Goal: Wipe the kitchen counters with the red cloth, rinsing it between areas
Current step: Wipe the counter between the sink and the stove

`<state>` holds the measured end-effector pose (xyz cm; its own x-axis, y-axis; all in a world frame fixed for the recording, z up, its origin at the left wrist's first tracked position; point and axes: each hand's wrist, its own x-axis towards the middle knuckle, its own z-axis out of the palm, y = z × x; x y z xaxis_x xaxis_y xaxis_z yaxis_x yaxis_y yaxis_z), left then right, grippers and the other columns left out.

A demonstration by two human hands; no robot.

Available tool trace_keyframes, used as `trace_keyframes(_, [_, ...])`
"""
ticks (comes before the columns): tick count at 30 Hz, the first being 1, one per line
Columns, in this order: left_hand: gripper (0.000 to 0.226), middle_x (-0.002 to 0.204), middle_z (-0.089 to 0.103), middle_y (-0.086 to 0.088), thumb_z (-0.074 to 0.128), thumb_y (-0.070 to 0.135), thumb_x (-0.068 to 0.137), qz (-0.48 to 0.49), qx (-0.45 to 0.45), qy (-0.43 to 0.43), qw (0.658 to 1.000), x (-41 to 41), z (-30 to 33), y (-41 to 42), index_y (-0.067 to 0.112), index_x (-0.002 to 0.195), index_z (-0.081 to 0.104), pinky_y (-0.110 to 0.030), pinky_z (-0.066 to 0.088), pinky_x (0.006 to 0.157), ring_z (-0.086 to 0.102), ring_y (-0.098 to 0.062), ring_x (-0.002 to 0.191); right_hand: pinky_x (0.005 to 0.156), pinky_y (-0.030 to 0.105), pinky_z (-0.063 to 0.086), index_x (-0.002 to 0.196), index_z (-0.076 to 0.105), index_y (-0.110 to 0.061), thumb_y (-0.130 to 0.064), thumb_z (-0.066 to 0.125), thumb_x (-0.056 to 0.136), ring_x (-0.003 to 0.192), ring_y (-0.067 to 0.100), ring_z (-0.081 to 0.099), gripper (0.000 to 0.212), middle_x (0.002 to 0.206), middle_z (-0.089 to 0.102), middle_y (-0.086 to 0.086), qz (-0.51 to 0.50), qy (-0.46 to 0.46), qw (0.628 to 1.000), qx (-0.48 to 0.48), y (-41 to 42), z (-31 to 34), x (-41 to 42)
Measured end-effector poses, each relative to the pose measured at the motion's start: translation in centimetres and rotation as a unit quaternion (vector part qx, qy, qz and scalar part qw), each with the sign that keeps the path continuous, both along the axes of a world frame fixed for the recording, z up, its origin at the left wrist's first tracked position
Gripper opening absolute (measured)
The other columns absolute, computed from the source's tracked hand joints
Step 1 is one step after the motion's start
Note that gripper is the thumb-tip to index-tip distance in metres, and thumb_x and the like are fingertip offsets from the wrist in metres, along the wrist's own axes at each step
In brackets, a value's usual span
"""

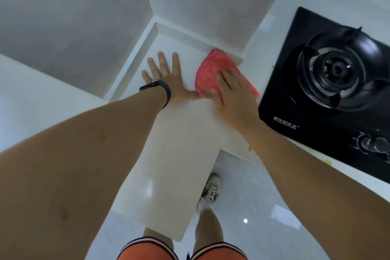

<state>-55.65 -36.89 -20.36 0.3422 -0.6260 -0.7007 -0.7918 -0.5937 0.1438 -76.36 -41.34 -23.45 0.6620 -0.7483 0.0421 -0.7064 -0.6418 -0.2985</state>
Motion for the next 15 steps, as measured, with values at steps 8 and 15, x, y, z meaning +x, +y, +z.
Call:
trace_keyframes(8, [0.156,0.16,-0.045,-0.009,0.053,0.107,0.047,-0.014,-0.012,-0.012,1.0,0.2,-0.6,0.1,0.035,0.153,-0.037,-0.064,-0.01,0.122,-0.036,-0.042,0.149,0.127,0.046,0.02,0.157,0.04,-0.017,-0.036,0.039,0.105,0.15,0.032,0.032,0.056,0.163,0.037,0.008,0.031,0.031,0.999,0.02,-1.8,-1.7,1.0])
trace_keyframes(15, [0.155,0.161,-0.042,-0.013,0.049,0.108,0.048,-0.031,-0.038,-0.029,0.998,0.2,-1.2,0.5,0.032,0.155,-0.034,-0.066,-0.008,0.122,-0.032,-0.044,0.151,0.129,0.048,0.002,0.164,0.019,-0.024,-0.044,0.024,0.107,0.159,0.03,0.006,0.061,0.172,0.015,0.006,-0.001,0.111,0.993,0.041,0.5,-1.3,0.9])
